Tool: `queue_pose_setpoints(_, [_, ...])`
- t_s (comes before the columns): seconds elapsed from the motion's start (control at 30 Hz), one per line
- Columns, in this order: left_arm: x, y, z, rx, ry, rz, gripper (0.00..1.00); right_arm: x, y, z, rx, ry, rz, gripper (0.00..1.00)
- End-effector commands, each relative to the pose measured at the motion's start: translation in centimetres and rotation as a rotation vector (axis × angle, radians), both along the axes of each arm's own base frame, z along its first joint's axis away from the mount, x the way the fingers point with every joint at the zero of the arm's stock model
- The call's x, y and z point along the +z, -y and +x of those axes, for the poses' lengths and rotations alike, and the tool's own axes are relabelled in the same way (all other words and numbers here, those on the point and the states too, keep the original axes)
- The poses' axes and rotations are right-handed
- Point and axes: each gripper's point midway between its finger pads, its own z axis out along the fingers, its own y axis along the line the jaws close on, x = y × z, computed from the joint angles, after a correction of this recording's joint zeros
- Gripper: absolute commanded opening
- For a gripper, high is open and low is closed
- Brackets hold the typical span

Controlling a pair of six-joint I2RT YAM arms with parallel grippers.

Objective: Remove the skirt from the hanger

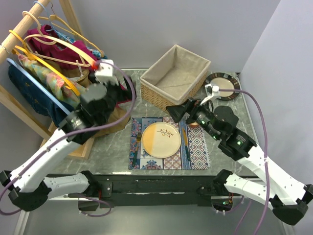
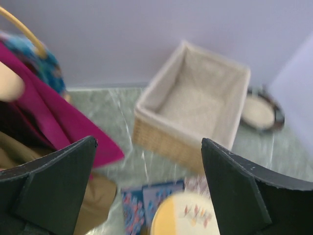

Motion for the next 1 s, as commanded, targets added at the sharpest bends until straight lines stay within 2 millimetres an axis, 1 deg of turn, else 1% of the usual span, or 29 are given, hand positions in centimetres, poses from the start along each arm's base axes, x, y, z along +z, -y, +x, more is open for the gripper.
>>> queue_pose_setpoints(0.0, [6.3,-2.9,1.3,0.2,0.076,-0.072,0.92,1.6,0.0,-1.6,0.062,0.078,0.065,1.0])
queue_pose_setpoints(0.07, [7.8,-3.1,1.9,0.242,0.099,-0.084,0.88,1.9,-0.1,-2.1,0.092,0.098,0.071,1.0])
queue_pose_setpoints(0.1, [8.7,-3.2,2.5,0.28,0.112,-0.087,0.85,1.8,-0.3,-2.5,0.116,0.097,0.063,1.0])
queue_pose_setpoints(0.13, [9.1,-3.4,2.9,0.31,0.118,-0.084,0.81,2.0,-0.8,-3.4,0.174,0.107,0.056,1.0])
queue_pose_setpoints(0.17, [9.3,-3.7,3.4,0.345,0.126,-0.056,0.78,1.9,-1.1,-4.0,0.211,0.113,0.05,1.0])
queue_pose_setpoints(0.2, [9.6,-4.2,4.5,0.419,0.139,-0.056,0.77,2.2,-1.5,-4.7,0.255,0.133,0.059,1.0])
queue_pose_setpoints(0.23, [9.7,-4.5,5.1,0.457,0.142,-0.042,0.75,2.5,-1.9,-5.9,0.322,0.15,0.071,0.99])
queue_pose_setpoints(0.27, [9.7,-4.3,6.3,0.488,0.139,-0.021,0.74,2.2,-2.1,-6.4,0.347,0.148,0.076,0.99])
queue_pose_setpoints(0.3, [9.3,-5.2,7.1,0.531,0.118,0.002,0.72,2.4,-2.1,-6.7,0.361,0.145,0.089,0.99])
queue_pose_setpoints(0.33, [9.3,-5.3,7.8,0.542,0.106,0.003,0.71,2.6,-1.9,-7.2,0.372,0.155,0.096,0.99])
queue_pose_setpoints(0.37, [9.8,-5.0,8.9,0.551,0.103,-0.031,0.71,2.4,-1.9,-7.3,0.375,0.155,0.093,0.98])
queue_pose_setpoints(0.4, [9.7,-5.6,9.5,0.57,0.092,-0.024,0.71,2.5,-1.7,-7.4,0.374,0.166,0.086,0.98])
queue_pose_setpoints(0.47, [10.1,-5.8,10.7,0.626,0.102,-0.015,0.7,2.8,-1.3,-7.9,0.378,0.193,0.08,0.98])
queue_pose_setpoints(0.5, [10.1,-6.1,11.1,0.656,0.105,-0.002,0.69,2.7,-1.1,-8.0,0.378,0.204,0.068,0.98])
queue_pose_setpoints(0.53, [10.5,-7.0,11.1,0.72,0.115,0.016,0.69,3.0,-0.9,-8.3,0.378,0.217,0.07,0.98])
queue_pose_setpoints(0.57, [10.0,-6.9,12.0,0.753,0.109,0.043,0.69,3.2,-0.7,-8.4,0.376,0.225,0.073,0.98])
queue_pose_setpoints(0.63, [9.8,-8.3,12.2,0.852,0.104,0.091,0.7,3.4,-0.4,-8.7,0.373,0.238,0.077,0.98])
queue_pose_setpoints(0.67, [8.9,-8.3,13.0,0.872,0.096,0.114,0.71,3.5,-0.2,-8.7,0.366,0.24,0.077,0.98])
queue_pose_setpoints(0.7, [8.6,-8.8,13.4,0.891,0.095,0.126,0.69,3.6,-0.1,-8.7,0.363,0.239,0.08,0.98])
queue_pose_setpoints(0.77, [7.9,-8.8,14.2,0.904,0.086,0.151,0.68,3.3,-0.1,-8.8,0.363,0.231,0.077,0.98])
queue_pose_setpoints(0.9, [6.8,-9.3,15.2,0.954,0.055,0.218,0.67,3.0,-0.4,-8.7,0.373,0.219,0.078,0.98])
queue_pose_setpoints(0.97, [6.1,-9.9,15.9,0.97,0.04,0.248,0.67,3.3,-0.6,-8.7,0.382,0.221,0.075,0.98])
